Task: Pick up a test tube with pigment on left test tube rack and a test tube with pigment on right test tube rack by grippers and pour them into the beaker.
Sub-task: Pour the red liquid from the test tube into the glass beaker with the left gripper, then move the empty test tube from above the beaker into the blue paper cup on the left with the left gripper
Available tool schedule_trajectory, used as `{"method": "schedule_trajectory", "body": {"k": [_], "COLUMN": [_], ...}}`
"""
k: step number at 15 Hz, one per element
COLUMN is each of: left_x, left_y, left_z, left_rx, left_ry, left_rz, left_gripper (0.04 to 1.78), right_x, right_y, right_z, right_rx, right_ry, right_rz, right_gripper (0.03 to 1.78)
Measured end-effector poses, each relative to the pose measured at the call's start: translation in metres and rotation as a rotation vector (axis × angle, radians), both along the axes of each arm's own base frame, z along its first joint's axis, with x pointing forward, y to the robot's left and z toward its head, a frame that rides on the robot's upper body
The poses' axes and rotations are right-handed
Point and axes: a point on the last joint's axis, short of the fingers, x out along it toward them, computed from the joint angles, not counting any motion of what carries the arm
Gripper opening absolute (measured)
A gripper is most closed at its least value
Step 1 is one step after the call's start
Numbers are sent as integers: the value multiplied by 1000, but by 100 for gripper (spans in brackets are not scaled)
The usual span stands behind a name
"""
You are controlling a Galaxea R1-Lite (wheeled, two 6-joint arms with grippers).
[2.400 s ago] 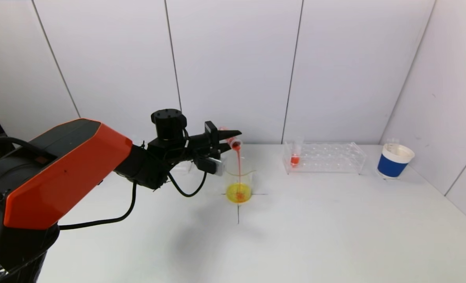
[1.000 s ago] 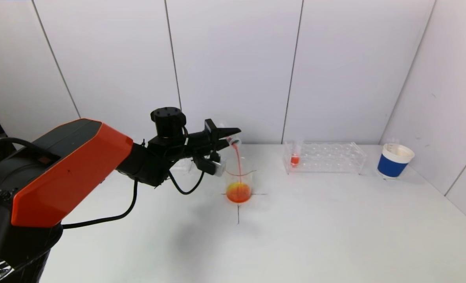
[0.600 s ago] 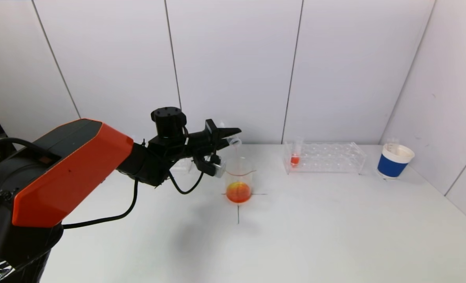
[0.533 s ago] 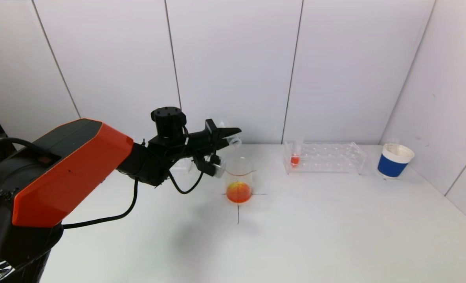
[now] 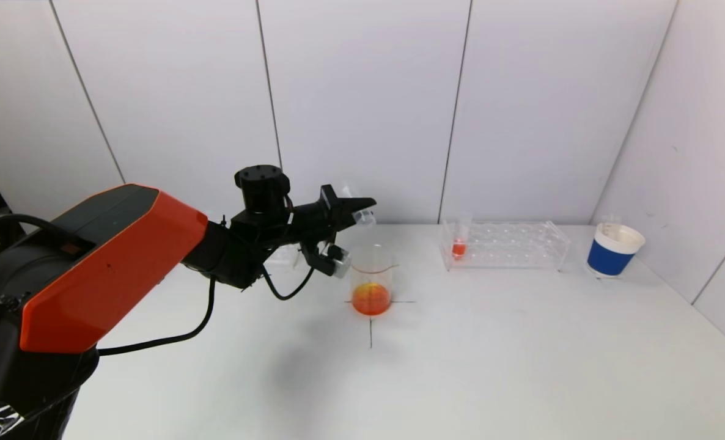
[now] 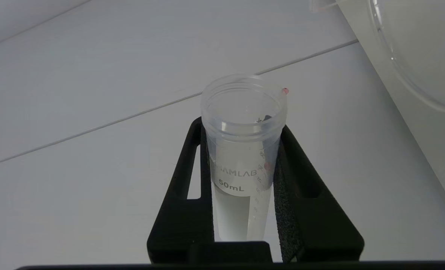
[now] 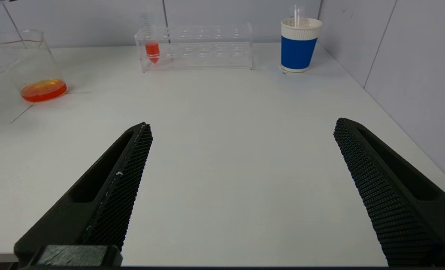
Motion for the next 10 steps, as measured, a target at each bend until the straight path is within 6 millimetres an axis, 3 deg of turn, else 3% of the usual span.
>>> {"method": "schedule_trajectory", "body": {"k": [10], "left_x": [-3], "left_y": [-1], "left_z": [6], "left_rx": [-65], "left_ry": [111], "left_rz": [11], "left_gripper": [47], "right_x": [0], "right_y": [0], "right_z": [0], "right_rx": [0], "right_ry": [0], "right_rz": [0], "right_gripper": [176]}}
